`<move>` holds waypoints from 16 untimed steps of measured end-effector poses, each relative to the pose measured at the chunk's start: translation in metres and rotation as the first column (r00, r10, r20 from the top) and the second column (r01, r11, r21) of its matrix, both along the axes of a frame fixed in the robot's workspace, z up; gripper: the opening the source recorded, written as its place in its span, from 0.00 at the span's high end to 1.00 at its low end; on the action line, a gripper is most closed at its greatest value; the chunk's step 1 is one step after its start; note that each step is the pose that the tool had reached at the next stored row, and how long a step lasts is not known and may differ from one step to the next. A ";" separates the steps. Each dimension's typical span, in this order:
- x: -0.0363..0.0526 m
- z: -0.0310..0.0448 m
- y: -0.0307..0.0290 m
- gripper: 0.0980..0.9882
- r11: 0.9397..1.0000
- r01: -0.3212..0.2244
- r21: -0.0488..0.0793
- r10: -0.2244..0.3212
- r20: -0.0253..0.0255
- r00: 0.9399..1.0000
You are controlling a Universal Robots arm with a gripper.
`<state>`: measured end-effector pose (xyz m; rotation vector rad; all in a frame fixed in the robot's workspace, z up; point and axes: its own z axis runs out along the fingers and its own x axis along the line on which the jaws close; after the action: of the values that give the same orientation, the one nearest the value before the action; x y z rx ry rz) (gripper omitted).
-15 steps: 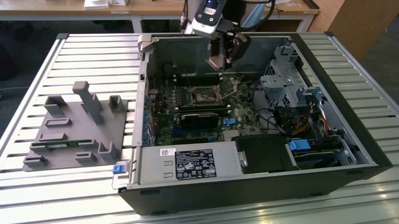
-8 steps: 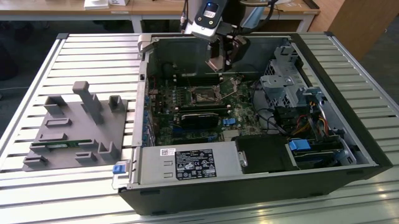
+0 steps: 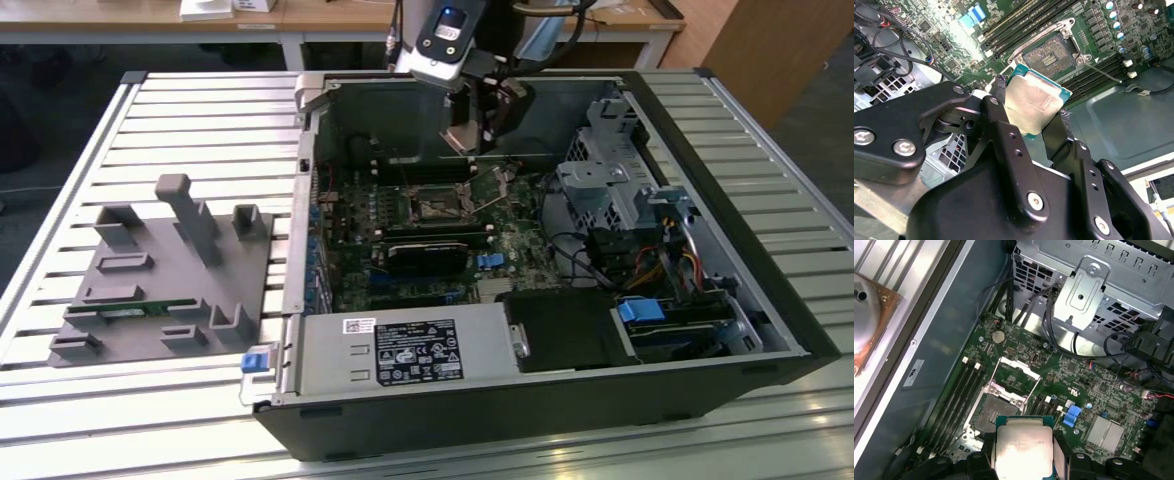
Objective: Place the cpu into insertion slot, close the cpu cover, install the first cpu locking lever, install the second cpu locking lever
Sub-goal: 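Place the cpu into insertion slot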
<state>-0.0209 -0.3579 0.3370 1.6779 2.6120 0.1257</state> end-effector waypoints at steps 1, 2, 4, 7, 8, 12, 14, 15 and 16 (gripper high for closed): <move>0.0000 -0.0002 0.0000 0.50 1.000 0.001 0.000 -0.001 0.000 1.000; 0.0000 -0.0004 0.0000 0.50 1.000 0.002 0.000 -0.002 0.000 1.000; 0.0000 -0.0009 0.0000 0.50 1.000 0.003 0.000 -0.003 0.000 1.000; 0.0000 -0.0017 0.0000 0.50 1.000 0.004 0.000 -0.004 0.000 1.000; 0.0000 -0.0025 0.0000 0.50 1.000 0.004 0.000 -0.004 0.000 1.000; 0.0000 -0.0036 0.0000 0.50 1.000 0.004 0.000 -0.004 0.000 1.000; 0.0000 -0.0038 0.0000 0.50 1.000 0.004 0.000 -0.004 0.000 1.000; 0.0000 -0.0040 0.0000 0.50 1.000 0.004 0.000 -0.004 0.000 1.000; 0.0000 -0.0042 0.0000 0.50 1.000 0.004 0.000 -0.004 0.000 1.000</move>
<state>-0.0209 -0.3579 0.3329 1.6832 2.6084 0.1256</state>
